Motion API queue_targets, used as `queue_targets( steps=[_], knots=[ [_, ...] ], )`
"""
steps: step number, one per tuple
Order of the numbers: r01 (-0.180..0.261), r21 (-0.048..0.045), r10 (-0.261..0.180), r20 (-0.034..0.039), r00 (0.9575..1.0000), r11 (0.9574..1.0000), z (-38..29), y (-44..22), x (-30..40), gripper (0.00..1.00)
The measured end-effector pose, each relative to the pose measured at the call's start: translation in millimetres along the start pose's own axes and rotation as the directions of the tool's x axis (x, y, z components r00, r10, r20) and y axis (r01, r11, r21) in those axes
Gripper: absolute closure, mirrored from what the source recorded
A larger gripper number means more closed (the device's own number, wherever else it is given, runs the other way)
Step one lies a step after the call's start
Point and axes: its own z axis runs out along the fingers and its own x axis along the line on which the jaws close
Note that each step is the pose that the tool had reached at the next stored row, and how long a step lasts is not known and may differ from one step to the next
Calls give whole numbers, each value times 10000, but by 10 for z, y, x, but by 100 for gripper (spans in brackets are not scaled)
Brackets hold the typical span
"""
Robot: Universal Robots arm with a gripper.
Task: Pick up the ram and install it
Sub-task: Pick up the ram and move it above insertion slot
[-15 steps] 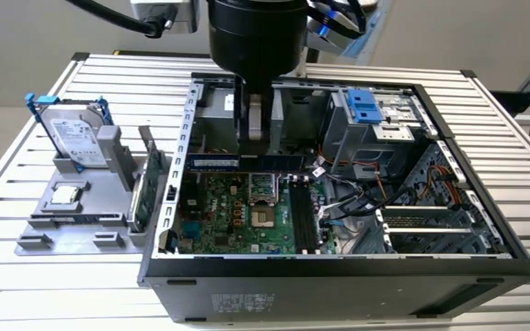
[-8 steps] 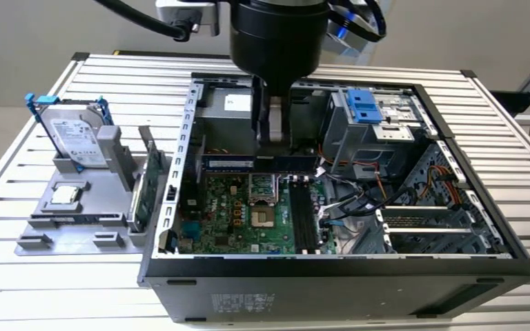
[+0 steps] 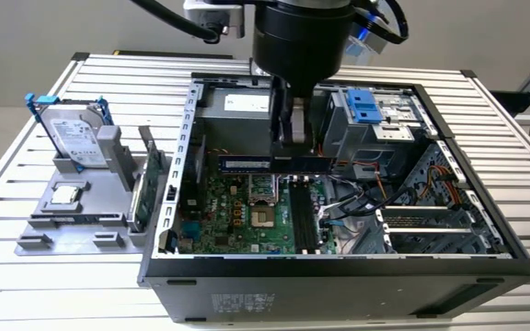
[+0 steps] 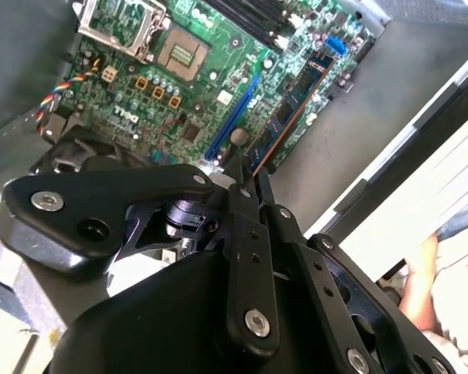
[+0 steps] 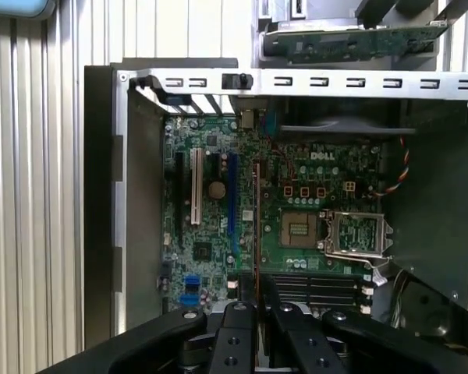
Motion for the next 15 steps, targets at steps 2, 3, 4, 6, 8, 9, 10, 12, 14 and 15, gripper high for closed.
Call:
queue_targets(
  steps=[2, 3, 4, 6, 8, 9, 10, 12, 14, 15],
  knots=[
    [0, 0, 0, 0, 10000, 10000, 0, -55, 0, 100],
    [0, 0, 0, 1, 10000, 10000, 1, -84, 0, 100],
    [0, 0, 0, 1, 10000, 10000, 1, -114, 0, 100],
    [0, 0, 0, 0, 10000, 10000, 0, -174, 0, 100],
    [0, 0, 0, 0, 10000, 10000, 0, -237, 1, 100],
    [0, 1, 0, 1, 10000, 10000, 0, -270, 1, 100],
    [0, 0, 0, 1, 10000, 10000, 0, -302, 1, 100],
    [0, 0, 0, 0, 10000, 10000, 0, -368, 1, 100],
    [0, 0, 0, 0, 10000, 10000, 0, -433, 1, 100],
    [0, 0, 0, 0, 10000, 10000, -1, -465, 1, 100]
  ],
)
